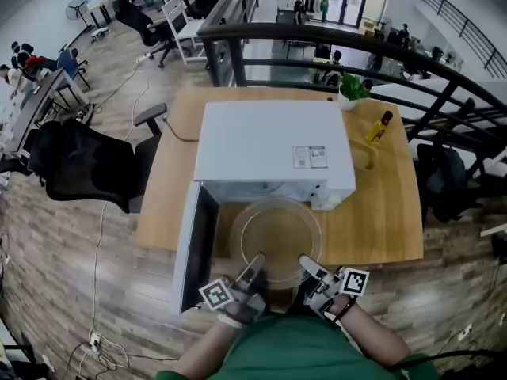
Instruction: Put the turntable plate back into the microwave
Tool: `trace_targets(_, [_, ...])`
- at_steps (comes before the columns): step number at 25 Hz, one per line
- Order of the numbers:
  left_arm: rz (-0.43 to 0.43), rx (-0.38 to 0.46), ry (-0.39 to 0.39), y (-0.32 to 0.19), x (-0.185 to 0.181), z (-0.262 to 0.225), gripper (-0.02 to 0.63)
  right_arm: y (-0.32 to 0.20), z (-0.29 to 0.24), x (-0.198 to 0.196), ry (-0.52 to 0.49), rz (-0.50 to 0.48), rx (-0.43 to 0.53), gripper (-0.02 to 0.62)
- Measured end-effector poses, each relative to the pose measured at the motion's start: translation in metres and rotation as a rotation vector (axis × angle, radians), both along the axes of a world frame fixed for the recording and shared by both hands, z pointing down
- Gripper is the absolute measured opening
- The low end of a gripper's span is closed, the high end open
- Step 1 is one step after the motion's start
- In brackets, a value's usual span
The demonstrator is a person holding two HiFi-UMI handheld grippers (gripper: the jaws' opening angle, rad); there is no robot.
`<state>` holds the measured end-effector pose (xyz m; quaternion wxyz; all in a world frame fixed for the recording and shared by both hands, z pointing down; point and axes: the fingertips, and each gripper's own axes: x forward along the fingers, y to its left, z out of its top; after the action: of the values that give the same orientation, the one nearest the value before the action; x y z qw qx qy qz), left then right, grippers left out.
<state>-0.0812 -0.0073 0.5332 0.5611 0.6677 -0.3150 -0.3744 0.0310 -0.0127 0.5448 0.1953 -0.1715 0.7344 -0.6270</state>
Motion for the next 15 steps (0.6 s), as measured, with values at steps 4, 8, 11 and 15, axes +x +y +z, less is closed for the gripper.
trace_targets(4, [0.044,-0.03,0.014,-0.011,-0.003,0.013,0.041,-0.007,0.011,-0.004,0.035,0.031,-0.015,0.046])
trace_targets(8, [0.068,-0.032,0.01,-0.017,-0.012,0.023,0.041,-0.012,0.02,-0.012,0.055,0.056,-0.007,0.049])
trace_targets(11, [0.081,-0.038,-0.001,-0.02,-0.018,0.031,0.041,-0.013,0.025,-0.019,0.056,0.057,-0.014,0.051])
trace_targets(15, [0.077,-0.038,-0.019,-0.023,-0.02,0.038,0.041,-0.017,0.034,-0.02,0.049,0.037,-0.015,0.049])
